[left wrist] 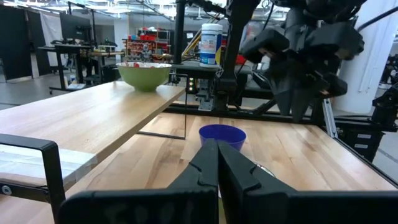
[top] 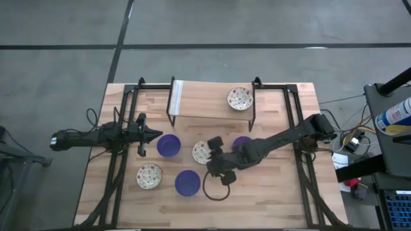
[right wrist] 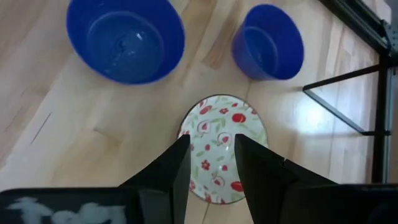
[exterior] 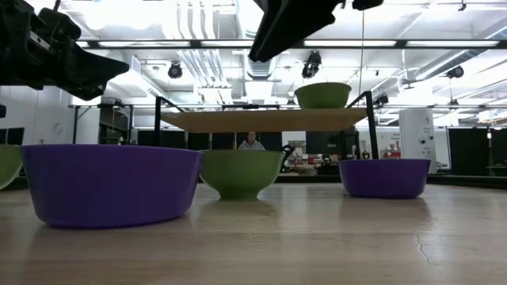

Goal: Pick & Place Mini bowls
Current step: Stack the right white patterned bowl on top of the white patterned bowl on the shelf

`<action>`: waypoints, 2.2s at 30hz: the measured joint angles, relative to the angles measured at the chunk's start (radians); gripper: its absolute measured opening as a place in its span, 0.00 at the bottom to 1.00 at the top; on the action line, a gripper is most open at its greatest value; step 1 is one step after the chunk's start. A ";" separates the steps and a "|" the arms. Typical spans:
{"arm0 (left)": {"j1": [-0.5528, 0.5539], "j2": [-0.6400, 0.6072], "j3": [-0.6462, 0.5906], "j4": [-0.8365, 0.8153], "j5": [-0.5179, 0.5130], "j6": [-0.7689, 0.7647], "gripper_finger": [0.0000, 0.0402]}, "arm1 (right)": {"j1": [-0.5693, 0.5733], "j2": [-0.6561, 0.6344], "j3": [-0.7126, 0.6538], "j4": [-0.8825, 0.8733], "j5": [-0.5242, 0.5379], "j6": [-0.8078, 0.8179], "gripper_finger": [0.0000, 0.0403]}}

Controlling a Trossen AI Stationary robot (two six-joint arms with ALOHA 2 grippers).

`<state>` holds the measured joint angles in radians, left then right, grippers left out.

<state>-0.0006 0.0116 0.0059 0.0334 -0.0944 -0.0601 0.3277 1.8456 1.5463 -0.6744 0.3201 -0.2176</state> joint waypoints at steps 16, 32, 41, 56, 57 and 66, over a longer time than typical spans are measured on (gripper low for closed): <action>0.000 0.003 0.000 0.000 0.000 0.000 0.00 | 0.039 0.172 0.164 -0.148 0.011 0.000 0.31; 0.000 0.006 0.000 0.000 0.000 0.000 0.00 | 0.028 0.320 0.258 -0.230 0.026 -0.022 0.31; 0.000 0.006 0.000 0.000 0.000 0.000 0.00 | 0.012 0.315 0.249 -0.234 0.068 0.005 0.30; 0.000 0.006 0.000 0.000 0.000 0.000 0.00 | -0.012 0.315 0.205 -0.213 0.038 0.062 0.29; 0.000 0.006 0.000 0.000 0.000 0.000 0.00 | -0.013 0.315 0.203 -0.212 0.038 0.065 0.29; 0.000 0.006 0.000 0.000 0.000 0.000 0.00 | -0.020 0.315 0.198 -0.202 0.030 0.069 0.26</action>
<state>-0.0002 0.0176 0.0059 0.0334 -0.0948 -0.0601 0.3073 2.1609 1.7443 -0.8764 0.3505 -0.1486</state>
